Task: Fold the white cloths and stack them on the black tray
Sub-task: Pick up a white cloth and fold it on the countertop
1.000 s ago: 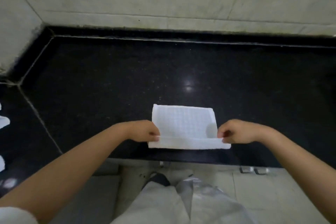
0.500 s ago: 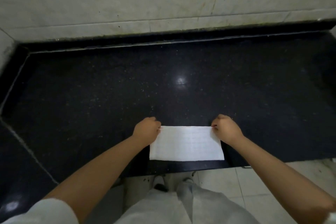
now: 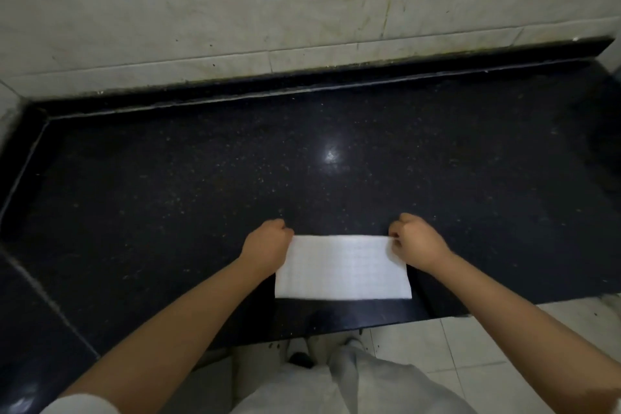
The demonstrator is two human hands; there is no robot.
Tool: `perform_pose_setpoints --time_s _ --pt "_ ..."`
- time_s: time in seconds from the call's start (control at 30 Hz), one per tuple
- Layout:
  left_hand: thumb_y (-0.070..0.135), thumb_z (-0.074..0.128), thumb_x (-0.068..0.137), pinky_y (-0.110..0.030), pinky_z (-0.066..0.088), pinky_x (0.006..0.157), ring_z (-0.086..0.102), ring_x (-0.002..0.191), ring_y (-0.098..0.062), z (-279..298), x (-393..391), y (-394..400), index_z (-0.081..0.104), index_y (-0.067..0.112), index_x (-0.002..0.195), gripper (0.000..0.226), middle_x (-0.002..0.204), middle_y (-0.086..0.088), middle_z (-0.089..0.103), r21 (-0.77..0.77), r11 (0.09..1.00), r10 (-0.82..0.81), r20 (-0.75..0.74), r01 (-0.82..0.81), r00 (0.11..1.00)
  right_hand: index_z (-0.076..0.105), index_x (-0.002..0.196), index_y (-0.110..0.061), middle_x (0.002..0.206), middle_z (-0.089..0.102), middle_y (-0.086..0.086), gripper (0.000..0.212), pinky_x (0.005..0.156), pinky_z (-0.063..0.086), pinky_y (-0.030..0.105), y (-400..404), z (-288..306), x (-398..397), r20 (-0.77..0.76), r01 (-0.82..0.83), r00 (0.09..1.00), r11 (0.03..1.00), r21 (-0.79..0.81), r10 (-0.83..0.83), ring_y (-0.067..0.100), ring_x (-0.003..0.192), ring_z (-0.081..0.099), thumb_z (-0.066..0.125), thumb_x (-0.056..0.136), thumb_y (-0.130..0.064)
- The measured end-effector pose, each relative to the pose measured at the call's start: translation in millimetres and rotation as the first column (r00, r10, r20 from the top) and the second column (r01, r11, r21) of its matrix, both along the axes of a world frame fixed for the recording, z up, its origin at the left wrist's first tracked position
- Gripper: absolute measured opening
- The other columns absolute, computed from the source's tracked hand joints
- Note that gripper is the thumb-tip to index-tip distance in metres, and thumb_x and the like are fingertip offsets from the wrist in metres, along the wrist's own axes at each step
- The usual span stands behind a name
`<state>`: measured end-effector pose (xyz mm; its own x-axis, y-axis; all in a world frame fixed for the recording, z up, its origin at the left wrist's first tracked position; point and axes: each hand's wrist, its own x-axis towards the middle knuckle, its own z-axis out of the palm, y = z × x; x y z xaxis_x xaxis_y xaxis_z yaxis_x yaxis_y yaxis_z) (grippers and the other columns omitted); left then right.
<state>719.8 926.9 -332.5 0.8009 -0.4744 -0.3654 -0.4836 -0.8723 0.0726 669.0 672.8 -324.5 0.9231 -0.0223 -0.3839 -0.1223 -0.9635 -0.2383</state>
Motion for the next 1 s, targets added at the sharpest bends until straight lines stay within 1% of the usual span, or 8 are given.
perform_pose_setpoints --time_s 0.13,0.27,0.43,0.57,0.77,0.83,0.9,1.0 --pt "0.015 0.041 0.095 -0.036 0.048 0.085 0.054 0.106 -0.03 45.6 13.3 8.8 0.061 0.004 0.115 0.031 0.114 -0.014 0.058 -0.228 0.973 0.027 0.249 0.032 0.968 0.061 0.083 0.005 0.082 0.054 0.015 0.009 0.067 0.033 0.027 -6.5 42.2 4.8 0.261 0.058 0.959 0.976 0.21 -0.113 0.023 0.078 0.047 0.057 0.076 0.001" --pt "0.016 0.046 0.084 -0.03 0.049 0.054 0.051 0.071 -0.02 62.1 7.3 24.4 0.074 0.0 0.084 0.032 0.073 -0.014 0.068 -0.429 0.859 -0.019 0.521 0.281 0.853 0.066 0.082 0.004 0.074 0.064 0.02 0.02 0.065 0.035 0.028 -14.4 60.2 -4.9 0.57 -0.035 0.817 0.978 0.206 -0.091 0.03 0.071 0.058 0.05 0.073 -0.006" --pt "0.017 0.049 0.078 -0.019 0.05 0.048 0.062 0.057 -0.02 8.1 -29.8 31.8 0.074 0.01 0.069 0.027 0.065 -0.005 0.068 -0.304 0.88 -0.268 0.314 0.364 0.911 0.073 0.072 -0.005 0.07 0.067 0.018 0.02 0.049 0.053 0.031 -13.3 3.1 -42.3 0.486 -0.189 0.848 0.978 -0.092 0.21 0.034 0.061 0.061 0.067 0.055 0.004" --pt "0.024 0.057 0.064 -0.011 0.048 0.044 0.063 0.05 -0.009 -23.2 -50.6 32.5 0.073 0.022 0.062 0.016 0.06 0.008 0.066 -0.226 0.903 -0.343 0.128 0.364 0.931 0.071 0.076 -0.005 0.089 0.068 0.023 0.046 0.05 0.058 0.043 -7.4 -40.1 -81.3 0.245 -0.15 0.955 0.985 -0.081 0.166 0.042 0.074 0.067 0.082 0.034 0.008" --pt "0.029 0.041 0.076 -0.019 0.057 0.057 0.068 0.064 -0.016 -20.6 -39.7 21.3 0.074 0.011 0.081 0.038 0.075 0.0 0.072 -0.296 0.93 -0.162 0.201 0.218 0.966 0.065 0.1 0.004 0.102 0.063 0.025 0.025 0.074 0.053 0.045 9.4 -22.8 -77.2 0.302 0.261 0.912 0.961 0.095 -0.278 0.044 0.094 0.06 0.068 0.077 -0.006" --pt "0.026 0.04 0.086 -0.035 0.057 0.084 0.066 0.101 -0.028 -17.1 -34.5 3.9 0.066 0.004 0.11 0.041 0.111 -0.013 0.067 -0.284 0.957 -0.008 0.167 0.055 0.986 0.053 0.116 0.002 0.115 0.058 0.021 0.038 0.082 0.048 0.042 19.4 -17.6 -65.4 0.138 0.447 0.881 0.892 0.068 -0.452 0.037 0.107 0.053 0.054 0.089 -0.026" --pt "0.026 0.035 0.098 -0.036 0.025 0.117 0.026 0.142 -0.026 -15.8 -32.0 -10.5 0.031 0.005 0.142 0.049 0.151 -0.014 0.029 -0.155 0.984 0.093 0.028 -0.088 0.995 0.047 0.118 0.002 0.122 0.053 0.021 0.044 0.085 0.046 0.04 28.7 -15.1 -55.1 -0.001 0.528 0.849 0.849 0.024 -0.528 0.035 0.112 0.051 0.051 0.09 -0.032" --pt "0.035 0.026 0.1 -0.036 0.002 0.12 -0.005 0.148 -0.022 -25.6 -33.1 -20.1 0.003 0.008 0.149 0.06 0.159 -0.009 -0.003 -0.032 0.987 0.155 -0.041 -0.156 0.987 0.046 0.119 0.004 0.127 0.049 0.022 0.039 0.09 0.044 0.039 38.6 -17.1 -44.1 -0.101 0.646 0.762 0.762 0.045 -0.64 0.036 0.116 0.048 0.05 0.09 -0.023"
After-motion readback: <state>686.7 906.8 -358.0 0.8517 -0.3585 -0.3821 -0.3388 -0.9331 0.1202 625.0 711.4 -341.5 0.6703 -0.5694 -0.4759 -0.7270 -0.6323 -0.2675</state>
